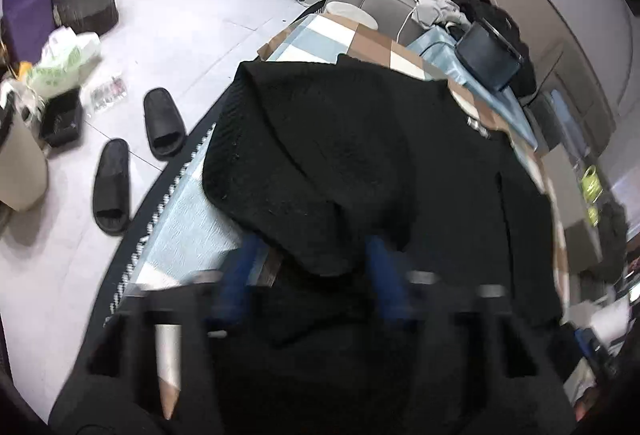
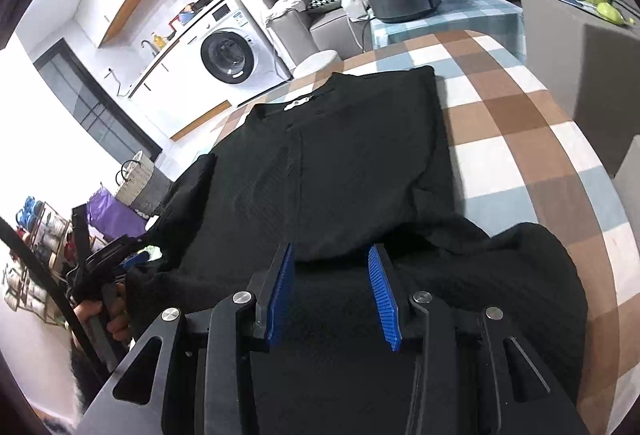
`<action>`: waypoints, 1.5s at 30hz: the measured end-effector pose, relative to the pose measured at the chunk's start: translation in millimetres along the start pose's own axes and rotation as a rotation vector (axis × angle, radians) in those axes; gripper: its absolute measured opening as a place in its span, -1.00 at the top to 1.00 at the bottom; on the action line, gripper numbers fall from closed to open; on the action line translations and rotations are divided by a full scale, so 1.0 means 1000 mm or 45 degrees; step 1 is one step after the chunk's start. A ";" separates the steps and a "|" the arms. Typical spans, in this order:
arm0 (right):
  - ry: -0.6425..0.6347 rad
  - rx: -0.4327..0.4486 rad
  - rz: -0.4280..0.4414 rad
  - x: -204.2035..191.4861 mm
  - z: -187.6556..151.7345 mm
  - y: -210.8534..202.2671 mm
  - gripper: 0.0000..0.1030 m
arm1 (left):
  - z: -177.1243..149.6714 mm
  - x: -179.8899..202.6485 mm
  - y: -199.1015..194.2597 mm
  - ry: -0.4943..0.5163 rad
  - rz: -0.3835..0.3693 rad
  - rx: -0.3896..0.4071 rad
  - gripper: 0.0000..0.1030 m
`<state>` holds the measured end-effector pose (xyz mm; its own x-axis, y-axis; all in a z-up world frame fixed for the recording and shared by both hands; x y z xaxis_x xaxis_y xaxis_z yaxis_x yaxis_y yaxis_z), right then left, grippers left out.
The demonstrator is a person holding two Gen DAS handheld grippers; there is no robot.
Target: Fold small clothes
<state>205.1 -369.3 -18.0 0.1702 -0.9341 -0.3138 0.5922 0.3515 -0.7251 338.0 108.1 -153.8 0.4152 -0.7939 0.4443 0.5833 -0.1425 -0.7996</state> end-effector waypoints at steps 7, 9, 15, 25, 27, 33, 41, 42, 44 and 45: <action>0.018 0.012 -0.016 0.006 -0.001 -0.004 0.24 | 0.022 -0.028 -0.045 -0.094 -0.040 0.218 0.90; 0.022 0.003 -0.012 0.006 -0.002 -0.001 0.24 | 0.025 -0.047 -0.045 -0.158 -0.011 0.215 0.90; 0.017 -0.016 0.017 -0.001 -0.004 0.006 0.24 | 0.033 -0.090 -0.039 -0.308 0.027 0.222 0.90; 0.037 0.007 -0.026 0.009 -0.010 -0.008 0.23 | 0.046 0.062 -0.081 0.195 -0.168 0.346 0.91; 0.043 0.011 -0.035 0.011 -0.012 -0.011 0.23 | 0.019 0.114 -0.075 0.338 -0.301 0.258 0.88; 0.081 0.003 -0.042 0.018 -0.018 -0.015 0.21 | -0.055 0.160 -0.047 0.443 -0.413 0.063 -0.50; 0.060 0.013 -0.019 0.016 -0.014 -0.013 0.14 | -0.045 0.099 -0.039 0.345 -0.245 0.107 -0.52; 0.059 0.010 -0.012 0.015 -0.015 -0.012 0.14 | -0.042 0.091 -0.036 0.328 -0.233 0.109 -0.52; 0.060 0.002 -0.001 0.012 -0.017 -0.009 0.14 | -0.034 0.077 -0.025 0.297 -0.197 0.095 -0.52; 0.060 -0.002 0.001 0.012 -0.018 -0.009 0.14 | -0.030 0.074 -0.018 0.282 -0.182 0.080 -0.52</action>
<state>188.1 -382.5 -26.4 0.1334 -0.9297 -0.3432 0.5905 0.3527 -0.7259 337.7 34.6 -118.9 0.1665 -0.8792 0.4464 0.6700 -0.2312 -0.7054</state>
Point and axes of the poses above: each gripper's, at about its wrist camera, not at the fingertips, and y roughly the way its jaws point, x to its right, z to its top, the point moved 9 cm from there along y, roughly the way its jaws point, and after that the axes turned 11 degrees about -y, right-handed, at the moved point
